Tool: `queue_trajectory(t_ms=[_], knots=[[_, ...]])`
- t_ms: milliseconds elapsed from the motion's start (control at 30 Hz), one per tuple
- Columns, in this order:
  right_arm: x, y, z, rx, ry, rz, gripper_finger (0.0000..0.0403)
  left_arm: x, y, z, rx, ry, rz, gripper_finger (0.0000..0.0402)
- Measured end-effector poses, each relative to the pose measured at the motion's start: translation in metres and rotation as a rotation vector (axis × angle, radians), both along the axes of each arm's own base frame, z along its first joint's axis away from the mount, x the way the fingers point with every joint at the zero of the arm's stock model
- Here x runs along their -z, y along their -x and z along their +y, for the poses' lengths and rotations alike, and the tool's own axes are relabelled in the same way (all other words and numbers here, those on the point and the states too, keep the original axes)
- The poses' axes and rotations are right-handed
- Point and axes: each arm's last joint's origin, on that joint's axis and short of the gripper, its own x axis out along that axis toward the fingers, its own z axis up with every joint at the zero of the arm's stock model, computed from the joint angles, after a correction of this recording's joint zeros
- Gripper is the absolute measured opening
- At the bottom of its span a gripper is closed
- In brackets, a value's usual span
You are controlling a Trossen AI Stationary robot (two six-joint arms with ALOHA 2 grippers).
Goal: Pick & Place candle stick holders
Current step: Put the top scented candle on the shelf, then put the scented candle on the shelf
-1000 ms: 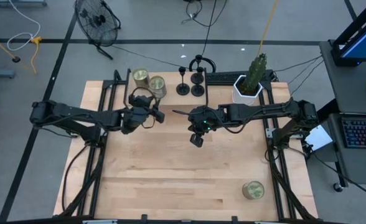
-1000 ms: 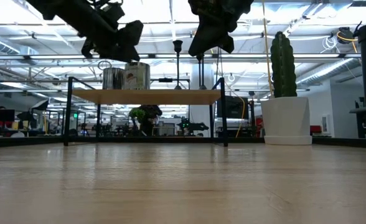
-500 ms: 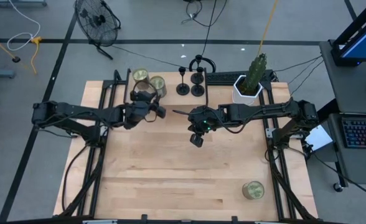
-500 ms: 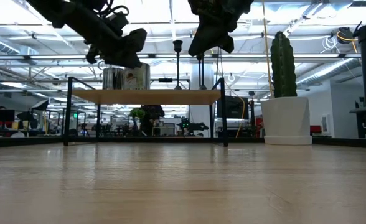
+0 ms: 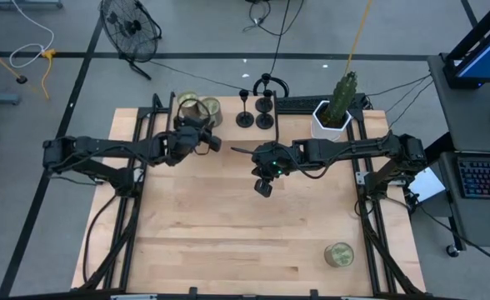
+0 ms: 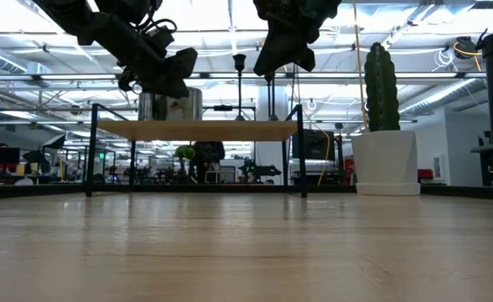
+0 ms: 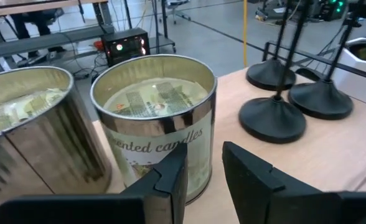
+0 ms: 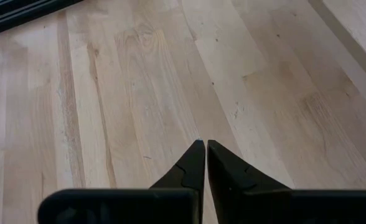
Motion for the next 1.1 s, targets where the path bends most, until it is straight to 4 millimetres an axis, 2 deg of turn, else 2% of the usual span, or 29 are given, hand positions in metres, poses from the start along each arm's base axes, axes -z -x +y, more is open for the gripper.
queue_trajectory(t_ms=[233, 800, 933, 1100], knots=[[0.0, 0.0, 0.0, 0.0, 0.0, 0.0, 0.0011, 0.0, 0.003, 0.011, -0.026, 0.003, 0.004, 0.0108], [0.0, 0.0, 0.0, 0.002, -0.002, -0.001, 0.0011, -0.007, 0.004, 0.02, -0.044, -0.044, -0.035, 0.0108], [0.0, 0.0, 0.0, 0.002, -0.003, 0.002, 0.0011, -0.008, 0.001, 0.012, 0.018, -0.016, -0.065, 0.0108], [0.002, 0.003, 0.0, 0.002, -0.006, 0.035, 0.0011, -0.021, 0.003, -0.013, 0.104, -0.023, -0.12, 0.0108]])
